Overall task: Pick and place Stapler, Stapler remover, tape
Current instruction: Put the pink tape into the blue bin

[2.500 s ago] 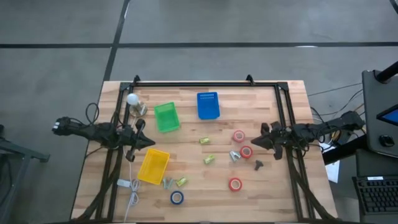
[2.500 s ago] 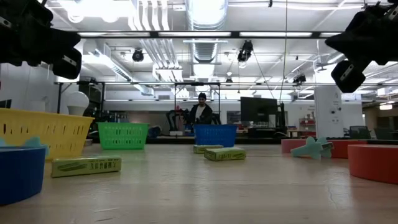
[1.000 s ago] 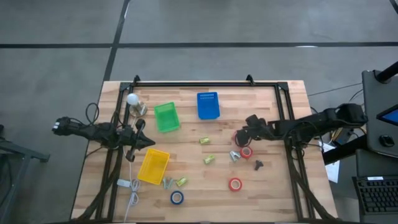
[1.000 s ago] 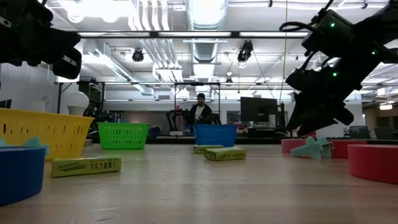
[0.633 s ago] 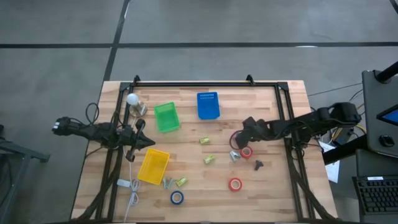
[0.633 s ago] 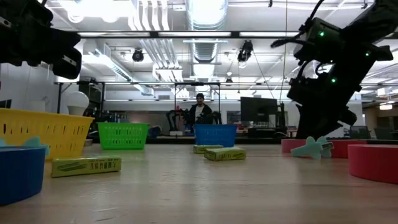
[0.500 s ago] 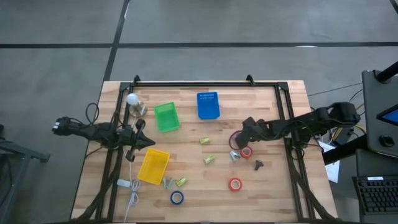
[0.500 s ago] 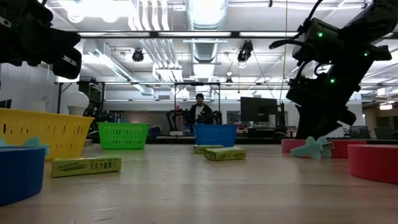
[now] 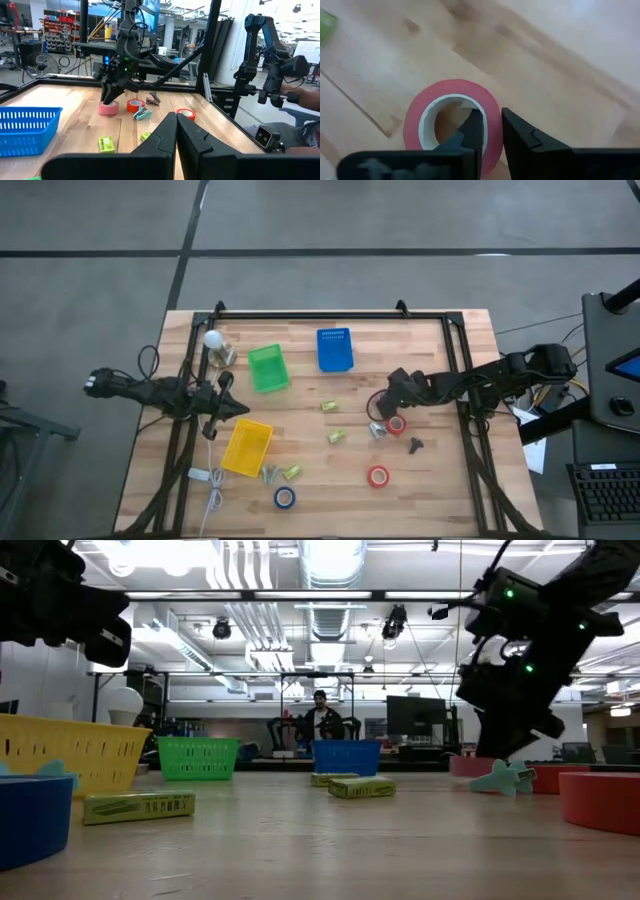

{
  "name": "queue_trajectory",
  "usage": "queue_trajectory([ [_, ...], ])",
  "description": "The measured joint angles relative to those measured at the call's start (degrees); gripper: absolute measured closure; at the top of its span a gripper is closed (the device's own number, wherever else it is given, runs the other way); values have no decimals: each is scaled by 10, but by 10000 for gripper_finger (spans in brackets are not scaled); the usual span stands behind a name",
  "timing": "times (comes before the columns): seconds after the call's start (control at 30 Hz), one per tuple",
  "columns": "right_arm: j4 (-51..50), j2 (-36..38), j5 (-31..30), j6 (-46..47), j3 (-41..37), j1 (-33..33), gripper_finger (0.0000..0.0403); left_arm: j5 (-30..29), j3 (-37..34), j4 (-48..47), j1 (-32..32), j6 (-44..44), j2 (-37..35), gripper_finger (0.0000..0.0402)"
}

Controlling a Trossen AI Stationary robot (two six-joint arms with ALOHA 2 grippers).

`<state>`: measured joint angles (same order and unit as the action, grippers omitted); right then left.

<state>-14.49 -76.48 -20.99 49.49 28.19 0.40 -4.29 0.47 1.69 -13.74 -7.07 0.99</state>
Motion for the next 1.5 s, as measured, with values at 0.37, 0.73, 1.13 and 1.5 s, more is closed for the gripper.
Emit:
queue_trajectory([
  [0.37, 6, 2, -60, -135, 106, -44, 351, 1, 0, 0, 0, 0, 0, 387],
  [0.73, 55, -30, 41, -259, 199, -160, 354, 1, 0, 0, 0, 0, 0, 387],
  [1.13, 1, -228, 152, -344, 394, -252, 354, -1, 0, 0, 0, 0, 2, 387],
  [1.5, -72, -345, 152, -379, 485, -289, 349, -1, 0, 0, 0, 0, 5, 387],
])
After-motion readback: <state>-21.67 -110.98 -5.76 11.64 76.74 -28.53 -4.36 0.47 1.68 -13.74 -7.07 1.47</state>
